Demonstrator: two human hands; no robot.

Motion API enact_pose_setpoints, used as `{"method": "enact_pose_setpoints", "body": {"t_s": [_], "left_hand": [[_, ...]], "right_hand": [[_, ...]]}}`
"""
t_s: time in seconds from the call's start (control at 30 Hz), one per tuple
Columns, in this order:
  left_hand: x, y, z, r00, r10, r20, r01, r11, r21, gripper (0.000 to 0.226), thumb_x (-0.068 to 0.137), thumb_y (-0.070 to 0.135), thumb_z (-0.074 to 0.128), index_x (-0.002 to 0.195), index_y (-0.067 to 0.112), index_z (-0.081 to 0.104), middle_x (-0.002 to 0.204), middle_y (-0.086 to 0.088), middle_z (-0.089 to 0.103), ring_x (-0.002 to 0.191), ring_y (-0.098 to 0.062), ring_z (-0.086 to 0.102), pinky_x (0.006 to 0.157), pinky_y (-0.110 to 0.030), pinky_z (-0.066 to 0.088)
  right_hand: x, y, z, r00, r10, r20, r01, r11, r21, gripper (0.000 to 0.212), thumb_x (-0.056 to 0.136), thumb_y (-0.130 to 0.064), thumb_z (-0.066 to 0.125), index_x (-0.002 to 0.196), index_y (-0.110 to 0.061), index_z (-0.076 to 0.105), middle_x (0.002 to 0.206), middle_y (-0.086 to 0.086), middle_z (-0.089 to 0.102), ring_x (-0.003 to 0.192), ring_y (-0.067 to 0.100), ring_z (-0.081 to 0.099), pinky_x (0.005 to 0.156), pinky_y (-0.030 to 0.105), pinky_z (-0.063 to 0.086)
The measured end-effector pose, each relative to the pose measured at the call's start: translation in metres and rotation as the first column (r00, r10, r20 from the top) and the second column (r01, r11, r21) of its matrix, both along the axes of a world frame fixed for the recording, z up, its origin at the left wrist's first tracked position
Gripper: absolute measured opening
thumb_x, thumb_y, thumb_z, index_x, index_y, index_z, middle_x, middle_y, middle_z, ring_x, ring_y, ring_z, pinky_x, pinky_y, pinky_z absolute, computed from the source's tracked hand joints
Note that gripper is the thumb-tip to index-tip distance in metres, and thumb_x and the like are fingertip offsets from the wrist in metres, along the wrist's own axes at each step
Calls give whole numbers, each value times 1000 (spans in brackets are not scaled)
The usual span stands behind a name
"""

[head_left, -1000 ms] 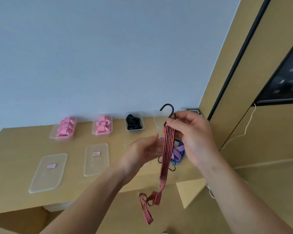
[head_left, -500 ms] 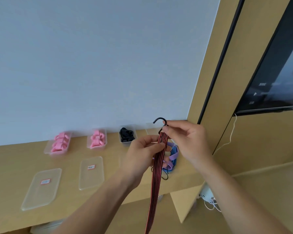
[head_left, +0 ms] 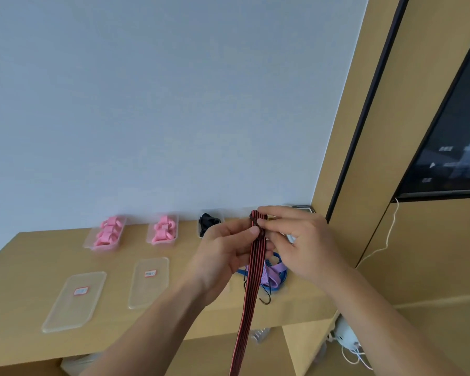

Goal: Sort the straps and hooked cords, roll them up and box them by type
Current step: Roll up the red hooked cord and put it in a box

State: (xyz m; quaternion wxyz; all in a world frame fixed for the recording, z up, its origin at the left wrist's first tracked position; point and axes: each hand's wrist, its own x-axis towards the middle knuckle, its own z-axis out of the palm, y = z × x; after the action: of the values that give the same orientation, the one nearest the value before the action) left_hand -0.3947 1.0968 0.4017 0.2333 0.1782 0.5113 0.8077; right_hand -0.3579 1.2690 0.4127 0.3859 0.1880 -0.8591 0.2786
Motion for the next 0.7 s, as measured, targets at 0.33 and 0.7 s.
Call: {"method": "enact_pose_setpoints", "body": {"t_s": [0.33,0.7], "left_hand": [[-7,16,-1,997,-10,-71,9,1000,-15,35,83,-2,68,117,6,75,111,-26,72,101,-38,71,91,-41,59],[-10,33,9,981,93,-170,-120,980,-158,35,97,-18,48,121,2,64,101,-17,77,90,-29,75,78,-33,61]], "right_hand": [[-6,18,4,996,2,89,-8,998,60,22,87,-11,62,101,-14,80,120,-5,67,101,8,64,91,26,51],[-15,27,27,872,244,425,59,809,-585,17,87,-7,75,97,-21,78,88,-3,77,84,12,73,77,24,56]]}}
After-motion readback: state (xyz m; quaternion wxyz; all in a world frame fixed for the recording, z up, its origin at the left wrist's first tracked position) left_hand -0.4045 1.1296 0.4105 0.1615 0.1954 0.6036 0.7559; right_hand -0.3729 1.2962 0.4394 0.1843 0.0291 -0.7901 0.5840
